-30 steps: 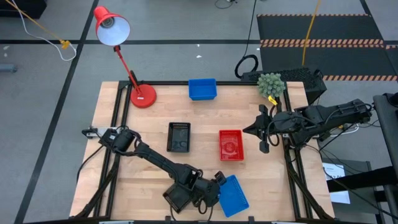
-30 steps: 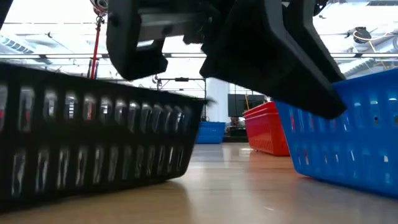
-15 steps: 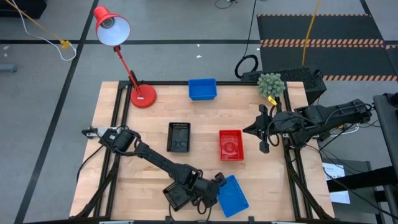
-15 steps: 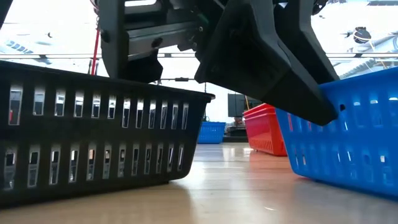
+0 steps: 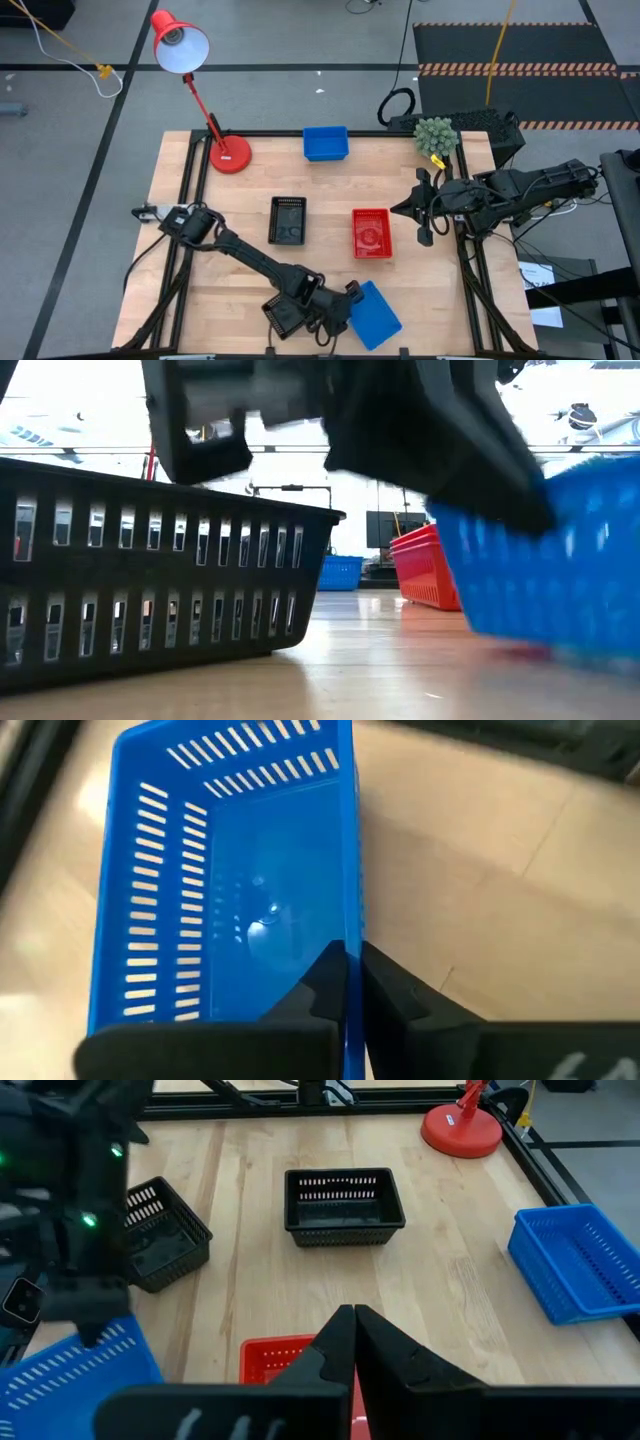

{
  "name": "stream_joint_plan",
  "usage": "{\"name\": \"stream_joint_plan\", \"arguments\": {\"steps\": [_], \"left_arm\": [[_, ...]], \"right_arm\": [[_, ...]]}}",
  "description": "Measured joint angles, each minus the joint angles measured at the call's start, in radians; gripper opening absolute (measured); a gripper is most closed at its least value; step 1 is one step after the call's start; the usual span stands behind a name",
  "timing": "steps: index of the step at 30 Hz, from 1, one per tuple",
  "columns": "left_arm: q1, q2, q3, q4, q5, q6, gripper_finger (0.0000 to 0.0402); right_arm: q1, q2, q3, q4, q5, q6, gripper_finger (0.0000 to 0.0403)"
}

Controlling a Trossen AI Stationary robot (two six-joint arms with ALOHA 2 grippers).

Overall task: Stack baskets by color
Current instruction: Stack the bottom blue bin on top of the top blue bins

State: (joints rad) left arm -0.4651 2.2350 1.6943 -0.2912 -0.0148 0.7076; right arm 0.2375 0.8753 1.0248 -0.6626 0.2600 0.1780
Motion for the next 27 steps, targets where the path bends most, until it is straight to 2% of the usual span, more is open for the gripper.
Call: {"name": "stream_joint_plan", "arguments": {"steps": [6,10,13,17,20,24,27], "left_arm": [[-0.024,-0.094,0.005,-0.028,-0.013,-0.030,0.0012],[-0.035,-0.184,0.005,-0.097,-0.084,-0.056,0.0010],[-0.040,-0.263,0.005,-0.204,-0.183,-0.089,0.0008],[-0.028,-0.359,0.006,-0.366,-0.389,-0.154,0.0011],[-0.005,-0.431,0.005,-0.474,-0.498,-0.193,0.0007],[0.062,-0.526,-0.003,-0.564,-0.556,-0.226,0.0009],[0.147,-0.585,-0.023,-0.573,-0.562,-0.228,0.0007]], "right_arm": [[0.000,0.000,0.000,0.000,0.000,0.000,0.0004],[0.000,0.000,0.000,0.000,0.000,0.000,0.0004],[0.000,0.000,0.000,-0.001,0.000,0.000,0.0004],[0.000,0.000,0.000,-0.001,0.002,-0.009,0.0004],[0.000,0.000,0.000,-0.002,0.022,-0.027,0.0004],[-0.001,0.000,0.000,-0.001,0.040,-0.055,0.0004],[-0.002,0.000,0.000,0.000,0.071,-0.106,0.0004]]}}
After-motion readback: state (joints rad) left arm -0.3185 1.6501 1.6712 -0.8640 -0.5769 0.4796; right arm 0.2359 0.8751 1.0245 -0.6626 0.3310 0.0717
